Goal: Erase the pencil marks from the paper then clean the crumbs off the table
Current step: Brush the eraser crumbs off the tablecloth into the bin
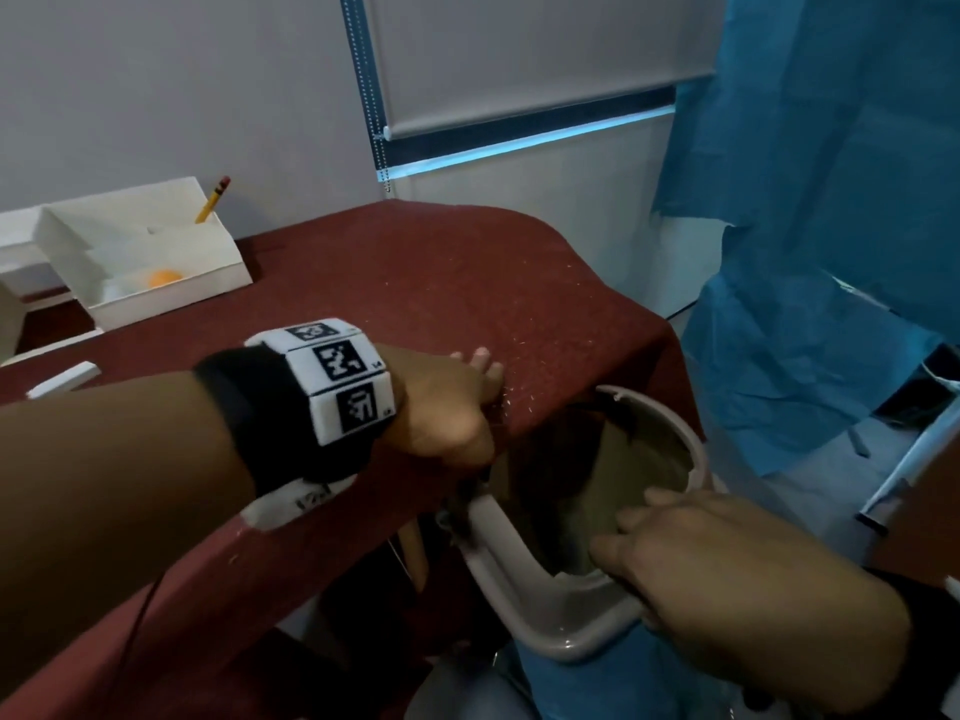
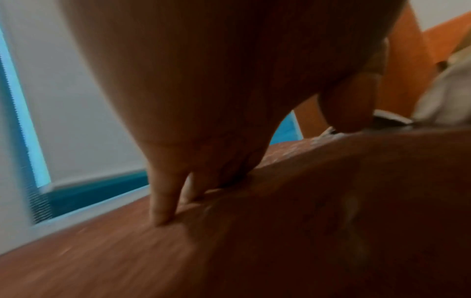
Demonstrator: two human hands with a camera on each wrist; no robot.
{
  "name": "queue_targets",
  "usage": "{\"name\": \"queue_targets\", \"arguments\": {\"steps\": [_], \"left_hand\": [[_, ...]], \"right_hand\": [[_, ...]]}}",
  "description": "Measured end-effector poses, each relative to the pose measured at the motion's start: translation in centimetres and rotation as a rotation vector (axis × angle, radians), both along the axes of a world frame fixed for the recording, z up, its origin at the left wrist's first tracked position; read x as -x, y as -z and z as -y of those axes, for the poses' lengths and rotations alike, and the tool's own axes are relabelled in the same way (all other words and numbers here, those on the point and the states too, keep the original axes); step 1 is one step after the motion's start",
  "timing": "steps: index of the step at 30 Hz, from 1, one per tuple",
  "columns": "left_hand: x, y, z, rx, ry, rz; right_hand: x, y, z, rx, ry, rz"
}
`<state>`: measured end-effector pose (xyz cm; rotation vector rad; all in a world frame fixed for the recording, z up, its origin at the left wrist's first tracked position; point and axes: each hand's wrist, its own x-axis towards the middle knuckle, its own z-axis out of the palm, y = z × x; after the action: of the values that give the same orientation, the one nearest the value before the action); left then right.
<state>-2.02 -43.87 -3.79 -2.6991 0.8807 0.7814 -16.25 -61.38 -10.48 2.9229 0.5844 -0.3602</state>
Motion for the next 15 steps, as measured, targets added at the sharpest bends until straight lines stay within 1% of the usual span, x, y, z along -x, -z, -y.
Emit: {"name": "queue_targets", "arguments": {"steps": [2,3,4,5,6,7,8,9,10,11,12,13,14,15], "left_hand": [[2.2,-0.3,0.5,0.073,0.083,-0.158],[3.0,-1.2,0.3,0.165,0.068,-0.255],[3.1,-2.0,0.1,0.294,0.044,-0.307],[2.7,-2.7,-0.3,0.421,0.027,-0.283],[2.0,-3.3,-0.7,0.491,0.005,-0.184],[1.1,-3.7,-1.0,0.504,-0.020,-0.055],[0.2,-3.7,-1.3,0.482,-0.055,0.061],[-0.6,-3.3,-1.5,0.409,-0.085,0.151],[-1.1,-2.7,-1.6,0.300,-0.114,0.198],[-1.4,-1.7,-1.5,0.179,-0.149,0.192],[-1.0,-0.8,-1.2,0.067,-0.171,0.151],[-0.2,0.0,-0.7,-0.023,-0.147,0.109],[1.0,0.5,-0.2,-0.078,-0.076,0.082],[2.4,0.7,0.2,-0.092,0.012,0.056]], "right_hand": [[0.0,0.1,-0.1,0.002,-0.011,-0.001],[0.0,0.1,-0.2,0.003,-0.021,0.000],[0.1,0.1,-0.3,0.004,-0.031,0.003],[0.1,0.1,-0.3,0.005,-0.037,0.004],[0.1,0.0,-0.4,0.000,-0.037,0.000],[0.2,-0.1,-0.4,-0.007,-0.034,-0.005],[0.3,-0.2,-0.4,-0.012,-0.036,-0.005],[0.4,-0.2,-0.4,-0.017,-0.042,0.000],[0.4,-0.3,-0.4,-0.022,-0.048,0.003],[0.5,-0.4,-0.4,-0.025,-0.048,-0.001],[0.5,-0.6,-0.4,-0.029,-0.044,-0.010],[0.5,-0.7,-0.4,-0.030,-0.040,-0.017],[0.5,-0.8,-0.4,-0.029,-0.039,-0.016],[0.5,-0.9,-0.4,-0.023,-0.039,-0.012]]}}
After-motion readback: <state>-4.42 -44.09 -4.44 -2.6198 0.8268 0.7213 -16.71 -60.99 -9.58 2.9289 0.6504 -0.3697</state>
